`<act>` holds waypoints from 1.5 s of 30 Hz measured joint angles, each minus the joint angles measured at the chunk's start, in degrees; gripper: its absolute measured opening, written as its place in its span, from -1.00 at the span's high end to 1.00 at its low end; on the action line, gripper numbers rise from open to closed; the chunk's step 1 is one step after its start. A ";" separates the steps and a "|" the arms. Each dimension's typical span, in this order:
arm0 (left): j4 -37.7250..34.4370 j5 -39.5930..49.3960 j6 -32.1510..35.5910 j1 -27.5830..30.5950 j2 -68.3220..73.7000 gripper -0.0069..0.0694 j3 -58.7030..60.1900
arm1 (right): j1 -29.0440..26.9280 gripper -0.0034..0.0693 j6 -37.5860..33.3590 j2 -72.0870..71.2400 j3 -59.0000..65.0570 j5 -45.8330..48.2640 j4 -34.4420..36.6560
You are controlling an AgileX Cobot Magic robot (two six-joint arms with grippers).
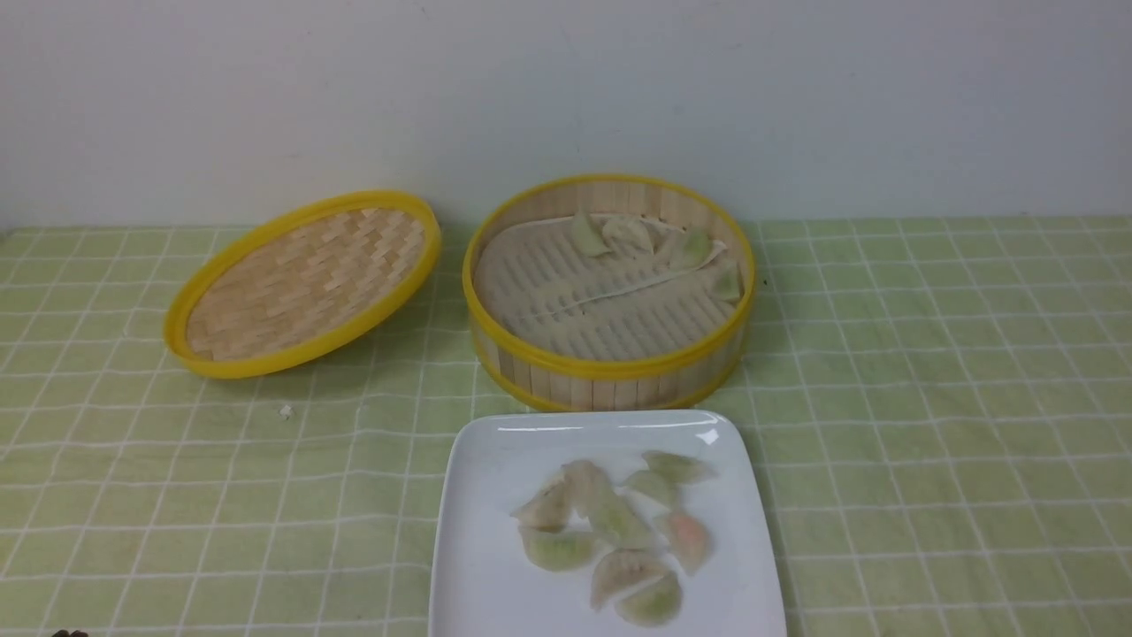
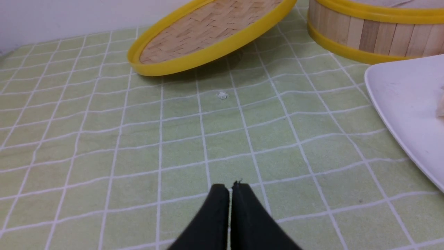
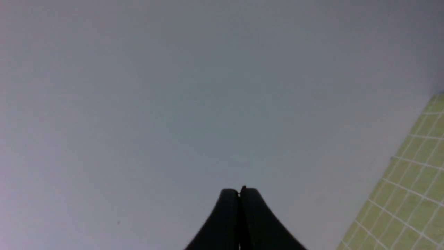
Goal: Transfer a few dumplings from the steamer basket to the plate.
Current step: Use the right arm to grab a dumpling from inside the steamer
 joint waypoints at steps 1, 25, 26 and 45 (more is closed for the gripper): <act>0.00 0.00 0.00 0.00 0.00 0.83 0.00 | 0.00 0.93 -1.40 1.11 -3.42 3.46 -1.36; 0.00 0.00 0.00 0.00 0.00 0.83 0.00 | 14.83 0.93 -20.49 87.33 -86.30 71.65 -32.92; 0.00 0.00 0.00 0.00 0.00 0.83 0.00 | 16.35 0.93 -18.63 90.02 -88.77 72.71 -35.16; 0.00 0.00 0.00 0.00 0.00 0.83 0.00 | 25.50 0.53 -9.87 134.72 -135.70 78.20 -48.57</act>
